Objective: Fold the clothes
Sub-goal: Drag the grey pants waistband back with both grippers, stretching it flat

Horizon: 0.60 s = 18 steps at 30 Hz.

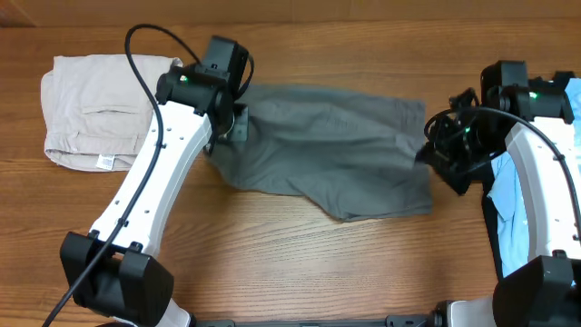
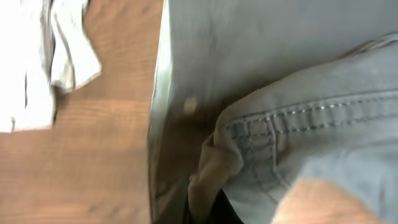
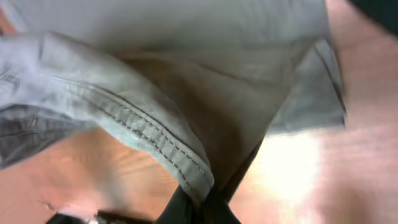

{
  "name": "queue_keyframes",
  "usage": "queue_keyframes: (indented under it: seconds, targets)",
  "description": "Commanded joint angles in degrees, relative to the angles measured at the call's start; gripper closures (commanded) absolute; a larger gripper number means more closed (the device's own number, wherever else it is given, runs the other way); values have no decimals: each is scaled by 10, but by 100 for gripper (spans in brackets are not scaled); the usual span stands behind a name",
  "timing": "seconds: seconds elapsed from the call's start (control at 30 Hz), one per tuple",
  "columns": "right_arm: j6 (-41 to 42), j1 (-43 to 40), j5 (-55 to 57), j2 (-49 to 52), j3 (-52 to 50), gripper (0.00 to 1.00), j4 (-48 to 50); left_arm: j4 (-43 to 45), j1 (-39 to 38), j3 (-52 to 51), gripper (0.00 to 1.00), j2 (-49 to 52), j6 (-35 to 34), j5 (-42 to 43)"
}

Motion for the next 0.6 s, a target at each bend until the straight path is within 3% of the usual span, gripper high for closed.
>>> queue_keyframes:
  seconds: [0.0, 0.27, 0.4, 0.57]
  targets:
    - [-6, 2, 33, -5, 6, 96, -29, -54, 4, 0, 96, -9, -50, -3]
    - [14, 2, 36, -5, -96, 96, -49, -75, 3, -100, 96, -9, -85, 38]
    - [28, 2, 26, -5, -189, 96, 0, -32, 3, -185, 96, -9, -86, 57]
    - [65, 2, 16, -5, -286, 96, 119, 83, 3, -302, 96, -9, -86, 74]
